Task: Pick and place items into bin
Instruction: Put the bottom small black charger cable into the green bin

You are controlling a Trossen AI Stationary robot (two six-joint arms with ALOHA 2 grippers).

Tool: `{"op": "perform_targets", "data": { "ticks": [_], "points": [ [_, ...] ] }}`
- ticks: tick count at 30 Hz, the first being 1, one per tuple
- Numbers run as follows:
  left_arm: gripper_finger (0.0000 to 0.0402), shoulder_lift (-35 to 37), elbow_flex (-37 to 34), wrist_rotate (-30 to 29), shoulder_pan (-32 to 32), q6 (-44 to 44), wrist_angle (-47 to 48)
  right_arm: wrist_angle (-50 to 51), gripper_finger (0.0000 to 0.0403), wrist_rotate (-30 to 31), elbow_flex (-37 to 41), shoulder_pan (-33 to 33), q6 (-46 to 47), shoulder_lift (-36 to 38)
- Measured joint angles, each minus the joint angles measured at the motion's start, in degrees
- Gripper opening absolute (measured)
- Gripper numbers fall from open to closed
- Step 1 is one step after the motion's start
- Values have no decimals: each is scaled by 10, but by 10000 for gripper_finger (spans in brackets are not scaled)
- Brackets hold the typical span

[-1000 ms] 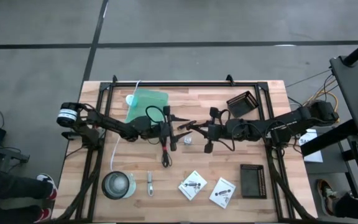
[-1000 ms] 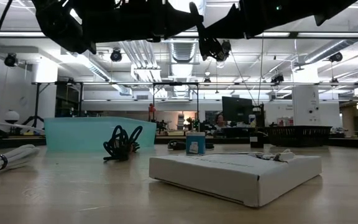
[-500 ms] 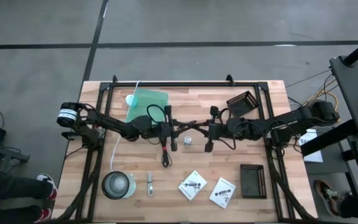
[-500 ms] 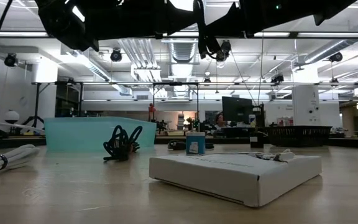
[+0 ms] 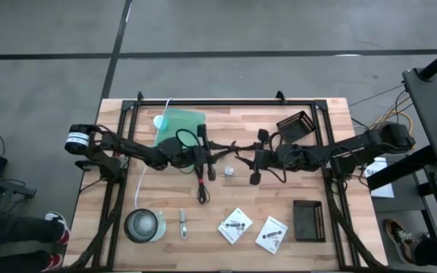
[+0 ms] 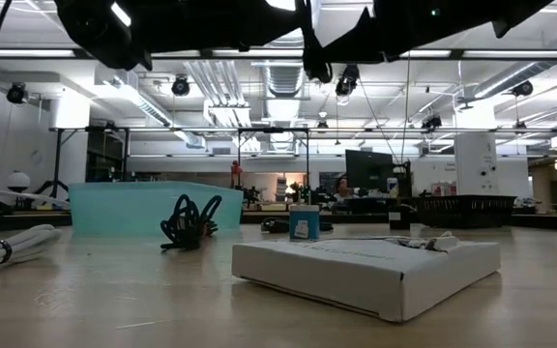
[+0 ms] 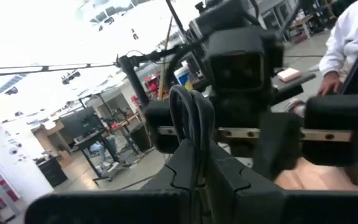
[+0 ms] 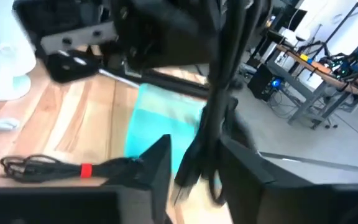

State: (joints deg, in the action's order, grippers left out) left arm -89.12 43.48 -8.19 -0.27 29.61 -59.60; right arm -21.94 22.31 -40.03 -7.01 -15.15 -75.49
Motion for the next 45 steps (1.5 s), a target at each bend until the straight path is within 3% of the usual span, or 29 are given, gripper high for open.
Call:
{"op": "perform_targets", "data": {
  "ticks": [4,9,18,26,30,35,45],
  "points": [
    [3,19,-1,-17,6,0,46,61,159,0,1,0,22,12],
    [2,64,-1,-69,9,1,161,138,177,0,1,0,100,15],
    [2,133,41,-135,60,-25,398,237,166,2,4,0,186,14],
    [2,126,130,-140,139,-68,659,240,153,2,33,0,197,14],
    [2,124,162,-139,155,-68,736,245,148,2,45,0,211,14],
    [2,124,187,-140,178,-68,798,247,143,2,51,0,227,14],
    [2,124,189,-134,210,-69,833,247,147,2,54,0,246,14]
  ]
}}
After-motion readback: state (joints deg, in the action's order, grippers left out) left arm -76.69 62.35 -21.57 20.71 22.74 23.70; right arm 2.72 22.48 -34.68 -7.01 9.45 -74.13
